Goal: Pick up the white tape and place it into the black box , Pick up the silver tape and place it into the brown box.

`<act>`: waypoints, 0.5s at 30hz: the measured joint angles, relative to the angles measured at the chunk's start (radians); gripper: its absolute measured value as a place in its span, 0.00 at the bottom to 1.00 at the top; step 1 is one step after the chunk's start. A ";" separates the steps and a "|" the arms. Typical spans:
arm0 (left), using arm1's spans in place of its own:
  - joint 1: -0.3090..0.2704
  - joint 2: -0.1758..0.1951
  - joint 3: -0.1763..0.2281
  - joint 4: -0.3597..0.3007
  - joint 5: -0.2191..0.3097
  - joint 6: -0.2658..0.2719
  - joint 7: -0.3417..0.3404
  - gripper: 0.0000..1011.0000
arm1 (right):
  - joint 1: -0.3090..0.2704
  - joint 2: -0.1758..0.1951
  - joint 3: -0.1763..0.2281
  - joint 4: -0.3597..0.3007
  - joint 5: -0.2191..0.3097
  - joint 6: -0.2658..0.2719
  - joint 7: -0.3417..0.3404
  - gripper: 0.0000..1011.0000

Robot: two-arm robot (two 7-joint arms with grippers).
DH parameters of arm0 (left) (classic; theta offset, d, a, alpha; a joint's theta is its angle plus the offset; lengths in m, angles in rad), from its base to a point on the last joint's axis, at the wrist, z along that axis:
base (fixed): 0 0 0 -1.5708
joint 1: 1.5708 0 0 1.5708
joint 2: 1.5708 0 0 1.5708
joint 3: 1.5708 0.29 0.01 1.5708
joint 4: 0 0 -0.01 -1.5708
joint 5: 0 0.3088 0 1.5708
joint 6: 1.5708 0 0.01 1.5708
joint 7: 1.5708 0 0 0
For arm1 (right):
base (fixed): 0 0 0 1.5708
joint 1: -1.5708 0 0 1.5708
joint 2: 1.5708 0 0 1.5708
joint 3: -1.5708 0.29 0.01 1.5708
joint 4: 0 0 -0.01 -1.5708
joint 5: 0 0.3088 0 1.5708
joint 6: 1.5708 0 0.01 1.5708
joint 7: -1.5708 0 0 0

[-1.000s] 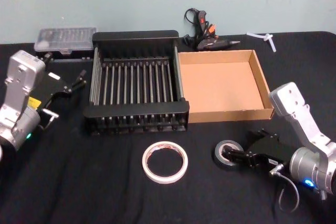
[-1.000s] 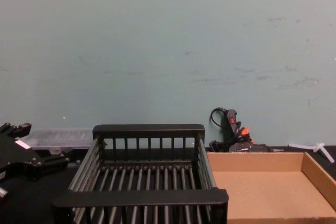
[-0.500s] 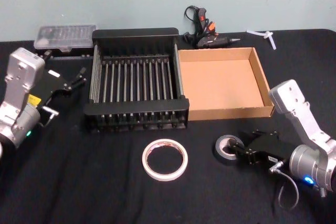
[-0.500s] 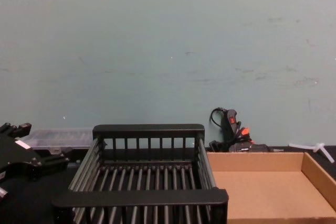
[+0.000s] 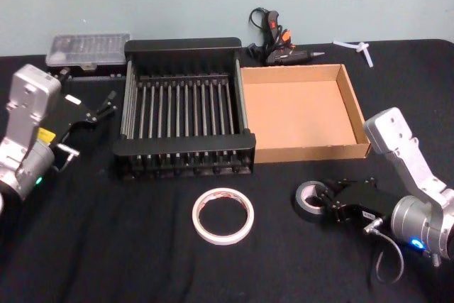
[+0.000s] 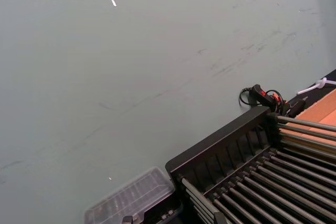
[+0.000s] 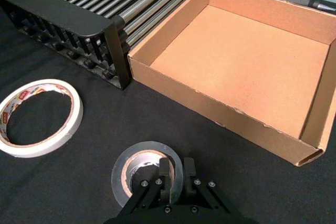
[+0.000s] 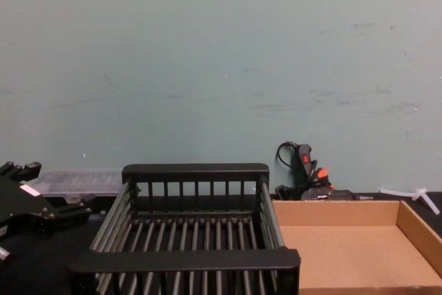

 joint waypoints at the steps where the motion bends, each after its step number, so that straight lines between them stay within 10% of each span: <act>1: 0.000 0.000 0.000 0.000 0.000 0.000 0.000 0.99 | 0.000 0.000 0.000 0.000 0.000 0.000 0.000 0.16; 15: 0.000 0.000 0.000 0.000 0.000 0.000 0.000 0.99 | -0.007 0.004 0.010 -0.027 0.009 -0.024 0.017 0.16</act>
